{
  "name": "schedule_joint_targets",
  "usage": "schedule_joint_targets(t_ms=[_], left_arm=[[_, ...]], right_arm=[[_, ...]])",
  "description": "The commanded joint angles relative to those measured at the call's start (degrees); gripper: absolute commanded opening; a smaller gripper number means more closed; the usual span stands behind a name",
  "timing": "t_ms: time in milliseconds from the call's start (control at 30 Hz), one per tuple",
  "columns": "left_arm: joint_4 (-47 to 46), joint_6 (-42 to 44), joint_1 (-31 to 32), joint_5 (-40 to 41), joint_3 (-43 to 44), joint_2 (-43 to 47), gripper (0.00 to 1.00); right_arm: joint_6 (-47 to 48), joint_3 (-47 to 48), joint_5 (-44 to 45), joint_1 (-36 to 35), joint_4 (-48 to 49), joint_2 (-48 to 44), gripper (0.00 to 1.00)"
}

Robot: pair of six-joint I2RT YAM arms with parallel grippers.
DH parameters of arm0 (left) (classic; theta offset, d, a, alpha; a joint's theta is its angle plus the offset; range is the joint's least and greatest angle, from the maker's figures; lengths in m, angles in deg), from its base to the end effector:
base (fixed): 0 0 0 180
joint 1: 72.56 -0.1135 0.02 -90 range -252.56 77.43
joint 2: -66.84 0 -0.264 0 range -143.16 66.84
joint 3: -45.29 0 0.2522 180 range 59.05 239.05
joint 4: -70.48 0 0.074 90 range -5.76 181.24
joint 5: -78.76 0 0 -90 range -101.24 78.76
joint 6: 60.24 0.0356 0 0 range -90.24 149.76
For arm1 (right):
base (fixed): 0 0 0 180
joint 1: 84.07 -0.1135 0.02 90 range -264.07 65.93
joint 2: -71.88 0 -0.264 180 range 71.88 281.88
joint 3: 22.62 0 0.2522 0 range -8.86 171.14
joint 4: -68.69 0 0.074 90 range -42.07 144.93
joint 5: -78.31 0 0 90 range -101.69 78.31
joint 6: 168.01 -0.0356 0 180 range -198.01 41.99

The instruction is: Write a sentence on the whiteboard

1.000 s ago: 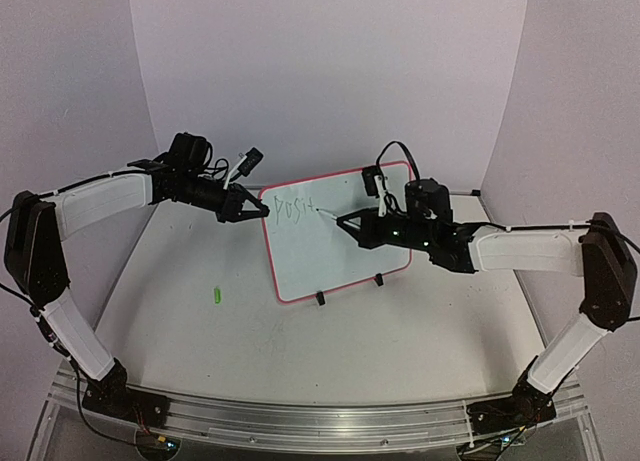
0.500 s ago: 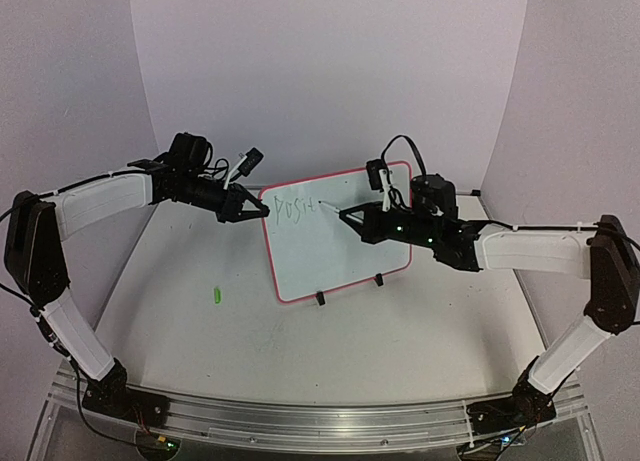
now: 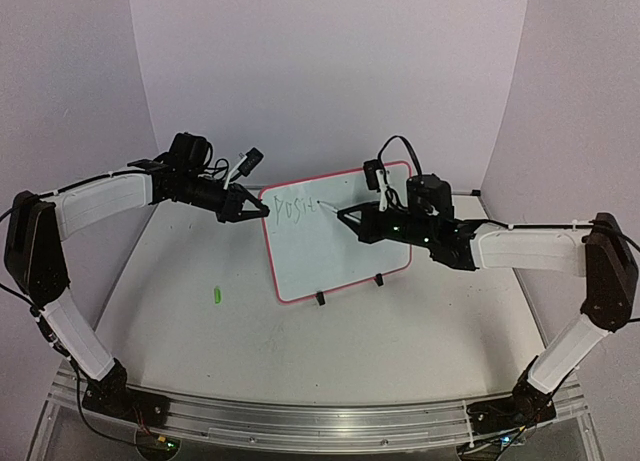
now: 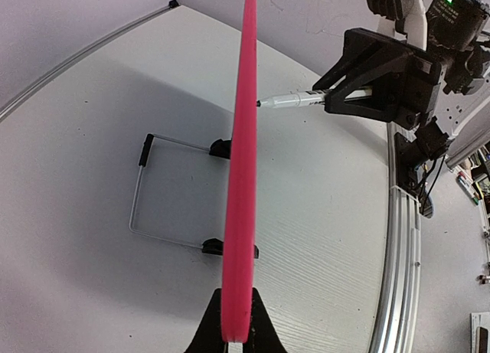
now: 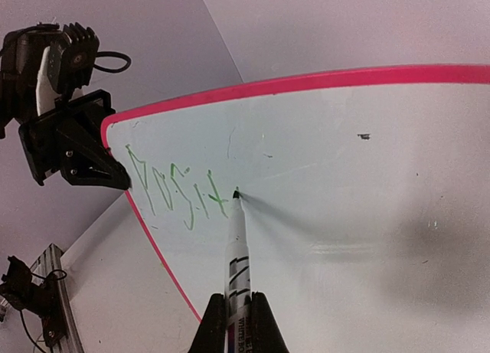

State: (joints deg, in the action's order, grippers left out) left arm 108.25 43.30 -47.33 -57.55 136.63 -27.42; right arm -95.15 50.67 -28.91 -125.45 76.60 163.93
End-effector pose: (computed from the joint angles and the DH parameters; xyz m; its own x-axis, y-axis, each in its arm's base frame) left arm 0.3203 -0.1794 0.2996 -0.3883 0.3618 -0.8475 0.9065 0.3152 -0.2808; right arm 0.2739 0.2554 0.2759 -0.3853 0.0357 -0.9221 -0.7702 0.5379 0.3427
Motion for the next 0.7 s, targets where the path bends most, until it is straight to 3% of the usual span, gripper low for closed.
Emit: schedule_joint_targets(t_ms=[0, 667], left_arm=[[2.53, 1.61, 1.49, 2.53, 0.91, -0.35, 0.00], [2.55, 1.62, 1.53, 2.54, 0.99, -0.29, 0.00]], right_arm=[[0.18, 0.27, 1.73, 0.25, 0.37, -0.08, 0.00], [-0.51, -2.95, -1.11, -0.65, 1.60, -5.41, 0.00]])
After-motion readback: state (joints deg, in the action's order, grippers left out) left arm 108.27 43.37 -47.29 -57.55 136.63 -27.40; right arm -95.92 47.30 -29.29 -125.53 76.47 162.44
